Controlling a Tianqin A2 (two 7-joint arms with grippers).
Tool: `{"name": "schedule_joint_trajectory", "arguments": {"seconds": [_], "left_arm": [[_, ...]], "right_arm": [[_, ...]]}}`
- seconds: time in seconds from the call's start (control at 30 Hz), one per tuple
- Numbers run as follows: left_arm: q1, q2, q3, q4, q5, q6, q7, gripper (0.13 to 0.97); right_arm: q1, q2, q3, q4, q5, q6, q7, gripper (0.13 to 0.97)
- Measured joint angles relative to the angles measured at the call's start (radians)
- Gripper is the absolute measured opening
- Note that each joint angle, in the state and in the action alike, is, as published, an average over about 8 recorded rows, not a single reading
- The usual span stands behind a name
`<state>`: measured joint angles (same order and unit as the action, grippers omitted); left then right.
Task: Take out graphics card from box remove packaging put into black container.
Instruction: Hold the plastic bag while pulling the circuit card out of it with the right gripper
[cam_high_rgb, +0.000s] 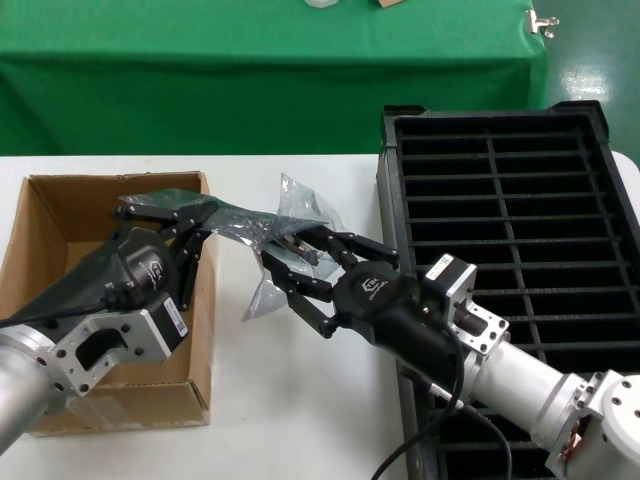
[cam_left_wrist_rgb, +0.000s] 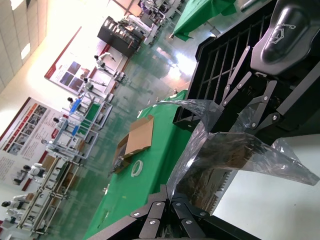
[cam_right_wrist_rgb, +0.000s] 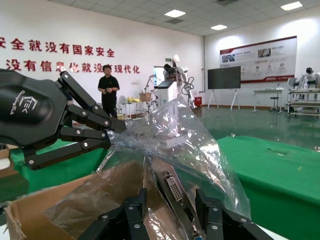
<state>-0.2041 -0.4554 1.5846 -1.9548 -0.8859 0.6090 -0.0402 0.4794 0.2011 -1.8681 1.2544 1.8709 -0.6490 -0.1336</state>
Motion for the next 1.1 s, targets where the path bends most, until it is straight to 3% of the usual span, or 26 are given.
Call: {"name": "schedule_joint_trajectory", "arguments": {"seconds": [0.1, 0.23, 0.8, 1.1], "left_arm": [[0.000, 0.000, 0.000, 0.000, 0.000, 0.000, 0.000, 0.139], [0.000, 0.000, 0.000, 0.000, 0.000, 0.000, 0.000, 0.139], [0.000, 0.000, 0.000, 0.000, 0.000, 0.000, 0.000, 0.139], [0.000, 0.000, 0.000, 0.000, 0.000, 0.000, 0.000, 0.139]], "right_arm": [[0.003, -0.001, 0.003, -0.006, 0.006, -0.004, 0.008, 0.377], [0.006, -0.001, 0.007, -0.013, 0.014, -0.010, 0.018, 0.377], [0.011, 0.010, 0.027, -0.021, 0.045, -0.034, 0.057, 0.277], [0.007, 0.021, 0.022, -0.016, 0.049, -0.054, 0.068, 0.328]]}}
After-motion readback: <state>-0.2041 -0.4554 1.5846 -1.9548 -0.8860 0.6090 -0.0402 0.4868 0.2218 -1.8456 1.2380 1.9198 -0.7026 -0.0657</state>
